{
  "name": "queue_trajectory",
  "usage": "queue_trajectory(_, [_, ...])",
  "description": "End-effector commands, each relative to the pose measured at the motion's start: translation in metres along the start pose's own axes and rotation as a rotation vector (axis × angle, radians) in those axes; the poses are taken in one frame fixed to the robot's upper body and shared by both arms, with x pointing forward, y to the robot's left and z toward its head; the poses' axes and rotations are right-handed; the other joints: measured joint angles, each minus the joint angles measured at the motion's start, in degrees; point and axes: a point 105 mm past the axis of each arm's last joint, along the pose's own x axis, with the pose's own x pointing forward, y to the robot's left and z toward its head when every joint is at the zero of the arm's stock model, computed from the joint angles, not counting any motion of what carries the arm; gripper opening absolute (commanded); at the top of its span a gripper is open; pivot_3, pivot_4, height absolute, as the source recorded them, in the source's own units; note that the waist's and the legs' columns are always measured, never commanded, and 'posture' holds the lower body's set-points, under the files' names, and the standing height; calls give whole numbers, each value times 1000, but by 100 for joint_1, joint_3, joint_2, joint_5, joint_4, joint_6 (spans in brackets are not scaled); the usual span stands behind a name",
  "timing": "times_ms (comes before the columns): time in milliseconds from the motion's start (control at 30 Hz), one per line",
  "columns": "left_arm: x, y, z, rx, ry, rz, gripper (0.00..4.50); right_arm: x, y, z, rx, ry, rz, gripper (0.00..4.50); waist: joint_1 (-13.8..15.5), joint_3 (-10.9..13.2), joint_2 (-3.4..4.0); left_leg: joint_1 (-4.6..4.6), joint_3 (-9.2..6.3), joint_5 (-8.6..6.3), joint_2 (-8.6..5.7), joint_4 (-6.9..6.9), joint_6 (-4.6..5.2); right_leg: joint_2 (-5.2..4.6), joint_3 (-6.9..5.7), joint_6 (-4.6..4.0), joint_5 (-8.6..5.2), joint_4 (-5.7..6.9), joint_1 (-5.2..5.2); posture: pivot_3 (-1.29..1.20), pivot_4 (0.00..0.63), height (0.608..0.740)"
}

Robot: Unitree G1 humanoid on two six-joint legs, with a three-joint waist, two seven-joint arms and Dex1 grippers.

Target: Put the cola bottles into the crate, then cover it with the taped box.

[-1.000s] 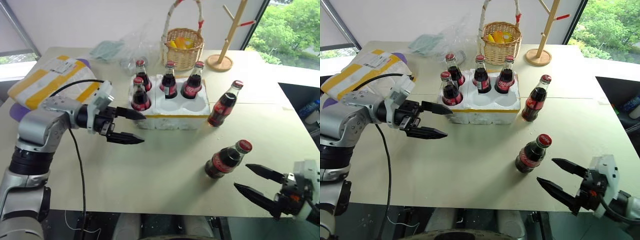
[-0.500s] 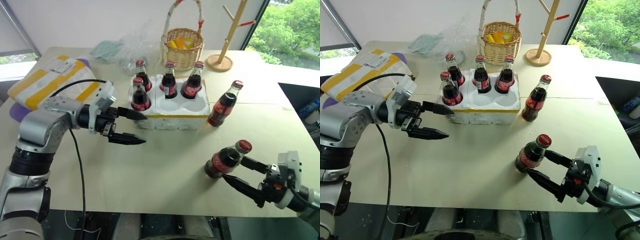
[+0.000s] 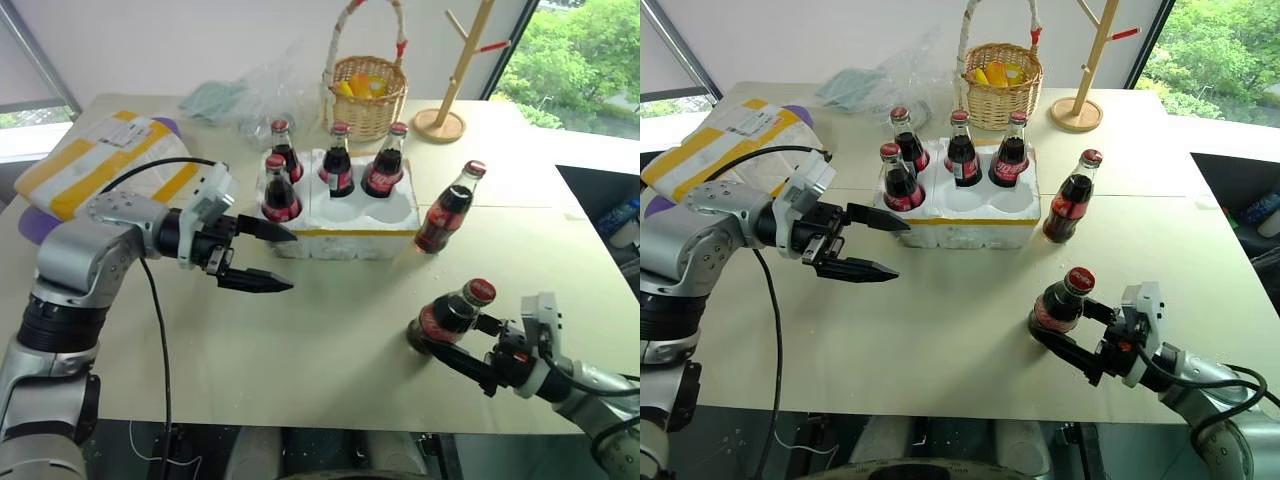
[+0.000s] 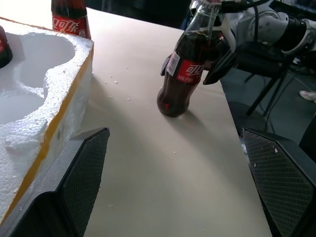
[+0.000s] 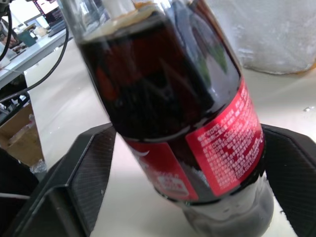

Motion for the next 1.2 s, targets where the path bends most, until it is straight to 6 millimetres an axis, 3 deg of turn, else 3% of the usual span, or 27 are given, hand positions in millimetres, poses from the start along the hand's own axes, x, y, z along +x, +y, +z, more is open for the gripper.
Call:
queue_trajectory(33, [-1, -4, 8, 48, 5, -3, 4500, 4, 7, 6, -3, -35, 35, 2883, -1, 0, 0, 0, 0, 0, 0, 0, 0, 0, 0, 0, 0, 0, 0, 0, 150, 740])
queue_trajectory(333, [-1, -4, 6, 44, 2, 6, 4500, 8, 10, 33, -51, -77, 55, 2837, -5, 0, 1, 0, 0, 0, 0, 0, 0, 0, 0, 0, 0, 1, -2, 0, 150, 740])
queue_trajectory(500, [-3, -4, 7, 45, 0, 21, 4500, 15, 18, 83, -136, -161, 130, 2837, -24, 2, 3, -2, 5, 0, 0, 1, 0, -2, 6, 1, 1, 5, -8, 0, 150, 740])
queue_trajectory(567, [-5, -3, 7, 45, -4, 36, 4500, 23, 19, 112, -185, -208, 163, 2837, -37, 3, 4, -2, 3, 0, 1, 0, 0, 2, 5, 1, 1, 7, -10, 0, 150, 740])
queue_trajectory(667, [-9, -1, 9, 51, -9, 63, 4500, 44, 20, 149, -242, -263, 207, 2837, -40, 4, 4, -7, 5, 0, 2, 0, 0, 1, 7, 1, 1, 12, -20, 0, 150, 740])
queue_trajectory(767, [-14, 2, 12, 59, -23, 105, 4500, 73, 14, 170, -288, -270, 203, 2837, -35, 5, 2, -11, 4, 0, 3, -2, 0, 2, 6, 0, 1, 13, -28, 0, 150, 740])
queue_trajectory(967, [-28, 9, 19, 81, -65, 240, 4500, 129, -5, 178, -318, -229, 170, 2837, 1, 6, 1, -24, 7, 0, 0, -2, 0, -4, 6, 0, 1, 13, -40, 0, 150, 740])
queue_trajectory(1200, [-44, 6, 27, 85, -124, 351, 4500, 163, -20, 146, -339, -122, 182, 2837, -18, 5, -1, -48, 8, 0, -2, -1, 0, -10, 5, 2, 2, 10, -60, 0, 150, 740])
